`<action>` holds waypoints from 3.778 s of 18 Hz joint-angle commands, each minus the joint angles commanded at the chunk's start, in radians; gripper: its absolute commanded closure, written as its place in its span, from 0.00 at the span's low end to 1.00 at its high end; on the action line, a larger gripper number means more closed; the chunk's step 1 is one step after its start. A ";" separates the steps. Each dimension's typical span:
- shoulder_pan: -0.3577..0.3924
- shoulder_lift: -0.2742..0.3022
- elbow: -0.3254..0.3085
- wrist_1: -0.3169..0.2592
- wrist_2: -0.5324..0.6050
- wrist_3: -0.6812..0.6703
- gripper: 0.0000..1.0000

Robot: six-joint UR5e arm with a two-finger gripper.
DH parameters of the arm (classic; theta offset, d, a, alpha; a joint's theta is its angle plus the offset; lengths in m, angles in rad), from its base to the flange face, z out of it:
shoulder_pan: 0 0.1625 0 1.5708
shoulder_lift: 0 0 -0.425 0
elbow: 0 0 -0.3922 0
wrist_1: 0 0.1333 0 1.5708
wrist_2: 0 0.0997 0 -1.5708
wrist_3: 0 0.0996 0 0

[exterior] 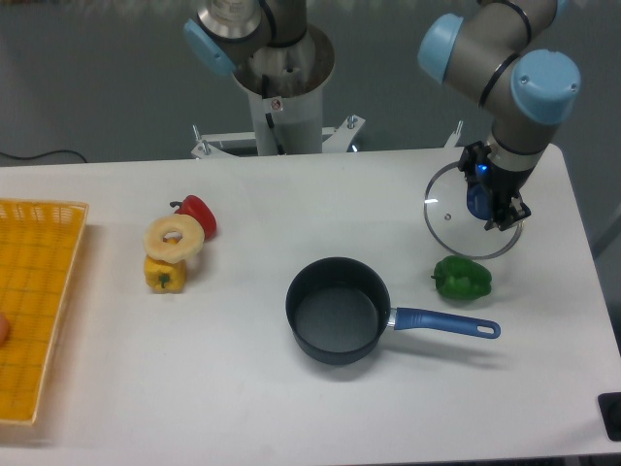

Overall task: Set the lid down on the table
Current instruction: 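Carry the glass lid with the gripper away from the green pepper, then lower the glass lid with the gripper toward the table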

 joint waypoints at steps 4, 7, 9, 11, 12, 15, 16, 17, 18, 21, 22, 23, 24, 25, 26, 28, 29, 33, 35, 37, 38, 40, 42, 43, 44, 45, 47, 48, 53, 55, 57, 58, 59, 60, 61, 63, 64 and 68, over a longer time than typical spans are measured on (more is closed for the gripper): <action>0.002 0.002 -0.006 0.002 0.003 0.006 0.41; 0.008 0.002 -0.006 0.002 0.003 0.006 0.41; 0.020 0.002 -0.006 0.002 0.002 0.011 0.41; 0.029 0.002 -0.006 0.002 0.002 0.053 0.41; 0.034 0.000 -0.006 0.002 0.002 0.064 0.41; 0.038 0.000 -0.008 0.005 0.005 0.080 0.41; 0.041 0.000 -0.008 0.006 0.003 0.083 0.41; 0.043 0.000 -0.008 0.006 0.005 0.093 0.41; 0.043 -0.002 -0.009 0.006 0.006 0.110 0.41; 0.054 -0.012 -0.012 0.009 0.005 0.138 0.41; 0.054 -0.027 -0.012 0.012 0.005 0.138 0.41; 0.054 -0.047 -0.012 0.030 0.003 0.138 0.41; 0.054 -0.060 -0.012 0.053 0.005 0.141 0.41; 0.058 -0.070 -0.012 0.061 0.005 0.161 0.41; 0.069 -0.075 -0.014 0.063 0.005 0.191 0.41; 0.083 -0.081 -0.028 0.071 0.003 0.216 0.41; 0.089 -0.083 -0.028 0.081 0.002 0.216 0.41; 0.095 -0.109 -0.041 0.124 0.005 0.233 0.41; 0.107 -0.132 -0.043 0.152 0.002 0.233 0.41; 0.109 -0.147 -0.043 0.182 0.002 0.235 0.41; 0.109 -0.155 -0.043 0.198 0.002 0.235 0.41; 0.107 -0.161 -0.043 0.218 0.002 0.233 0.41; 0.109 -0.176 -0.040 0.221 0.002 0.233 0.41; 0.107 -0.184 -0.037 0.221 0.003 0.233 0.41; 0.107 -0.189 -0.035 0.221 0.003 0.233 0.41; 0.107 -0.190 -0.032 0.221 0.002 0.233 0.41; 0.107 -0.195 -0.031 0.222 0.002 0.233 0.40; 0.107 -0.196 -0.031 0.222 0.003 0.233 0.40; 0.103 -0.204 -0.032 0.227 0.003 0.227 0.39; 0.103 -0.207 -0.032 0.229 0.003 0.226 0.39; 0.103 -0.209 -0.032 0.229 0.003 0.226 0.39; 0.101 -0.213 -0.032 0.229 0.003 0.226 0.39; 0.101 -0.215 -0.032 0.233 0.003 0.227 0.39; 0.101 -0.216 -0.032 0.241 0.003 0.227 0.39; 0.100 -0.216 -0.035 0.242 0.003 0.227 0.39; 0.100 -0.216 -0.035 0.242 0.003 0.229 0.36; 0.101 -0.218 -0.035 0.242 0.003 0.229 0.36; 0.101 -0.216 -0.035 0.242 0.003 0.230 0.28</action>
